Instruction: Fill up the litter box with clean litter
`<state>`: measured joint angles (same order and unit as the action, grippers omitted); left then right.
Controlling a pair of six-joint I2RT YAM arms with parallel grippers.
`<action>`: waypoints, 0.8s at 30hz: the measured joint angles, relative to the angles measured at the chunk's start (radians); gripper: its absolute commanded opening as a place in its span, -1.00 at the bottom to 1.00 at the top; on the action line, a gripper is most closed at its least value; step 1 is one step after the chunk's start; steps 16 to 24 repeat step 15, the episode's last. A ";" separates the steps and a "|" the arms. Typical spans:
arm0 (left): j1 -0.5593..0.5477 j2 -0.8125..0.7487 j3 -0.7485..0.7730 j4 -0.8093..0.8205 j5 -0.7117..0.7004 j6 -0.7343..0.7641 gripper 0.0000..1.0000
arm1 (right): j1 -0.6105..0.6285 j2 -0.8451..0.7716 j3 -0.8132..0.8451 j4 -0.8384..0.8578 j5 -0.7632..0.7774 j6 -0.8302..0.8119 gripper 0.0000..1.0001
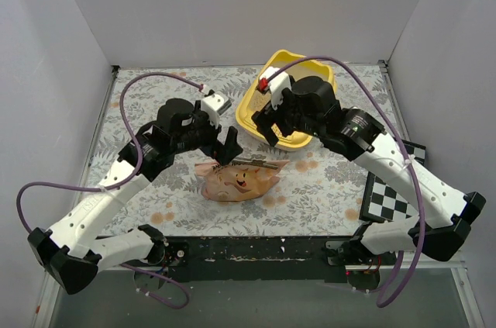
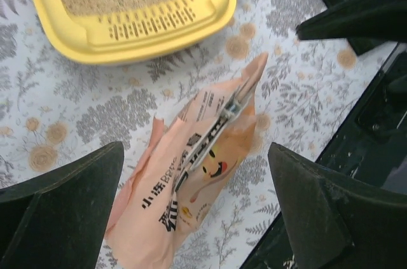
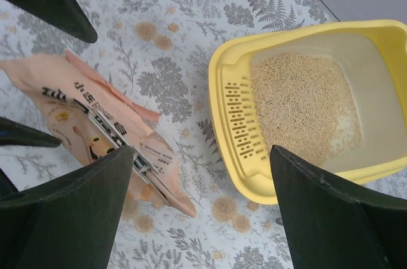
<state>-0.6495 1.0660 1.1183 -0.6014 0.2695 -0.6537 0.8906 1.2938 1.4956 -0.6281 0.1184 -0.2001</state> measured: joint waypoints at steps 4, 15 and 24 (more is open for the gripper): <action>0.000 0.030 0.117 -0.001 -0.054 -0.060 0.96 | 0.000 0.029 0.093 -0.014 0.074 0.155 0.92; 0.000 0.108 0.262 0.087 -0.280 -0.141 0.96 | 0.000 -0.095 0.062 0.023 0.188 0.300 0.94; 0.000 0.108 0.262 0.087 -0.280 -0.141 0.96 | 0.000 -0.095 0.062 0.023 0.188 0.300 0.94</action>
